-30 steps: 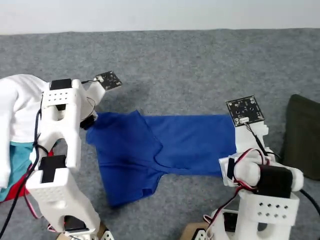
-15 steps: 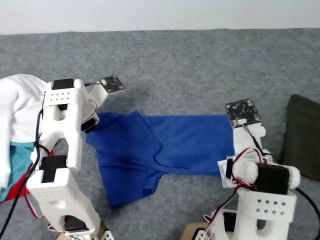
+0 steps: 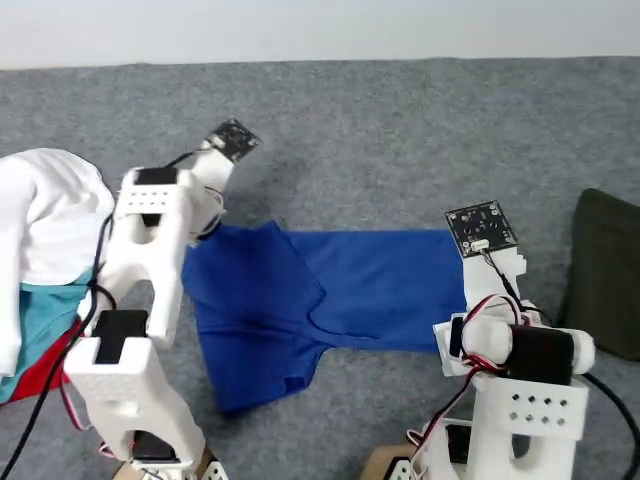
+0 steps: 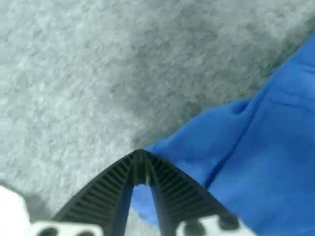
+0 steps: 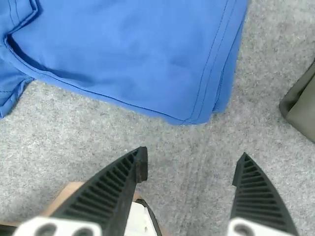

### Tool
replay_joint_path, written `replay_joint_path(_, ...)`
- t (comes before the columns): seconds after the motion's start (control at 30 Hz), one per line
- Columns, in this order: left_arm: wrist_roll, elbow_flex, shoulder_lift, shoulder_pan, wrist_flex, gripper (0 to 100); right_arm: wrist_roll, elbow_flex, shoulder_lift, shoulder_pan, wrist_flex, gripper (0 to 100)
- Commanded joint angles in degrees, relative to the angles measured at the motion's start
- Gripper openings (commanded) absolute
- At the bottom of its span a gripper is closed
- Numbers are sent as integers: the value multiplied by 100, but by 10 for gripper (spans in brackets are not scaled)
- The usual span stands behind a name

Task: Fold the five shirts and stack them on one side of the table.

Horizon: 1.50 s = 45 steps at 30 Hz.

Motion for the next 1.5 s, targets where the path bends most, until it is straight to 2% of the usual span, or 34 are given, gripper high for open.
replay_joint_path(0.0,53,127,-132,88,-396,4,-35,-26,-48,13,-66,277)
replay_joint_path(0.13,53,-40,246,53,-475,4,-35,-26,-48,13,-66,277)
replay_joint_path(0.33,53,-919,844,26,79,4,-35,-26,-48,13,-57,277)
replay_joint_path(0.47,62,-1376,949,-229,466,4,-35,-26,-66,13,-31,277)
replay_joint_path(0.6,510,-1859,818,-492,1169,3,-35,-26,-101,13,-22,277)
replay_joint_path(0.73,554,-1938,343,-545,1820,3,-35,-26,-101,13,-22,277)
replay_joint_path(1.0,185,-1789,-299,-9,3420,3,-35,-26,-101,13,-22,277)
replay_joint_path(1.13,185,-1385,-255,273,3367,3,-35,-26,-101,13,-22,277)
replay_joint_path(1.47,185,233,-255,756,1978,3,-35,-26,-84,13,-22,277)
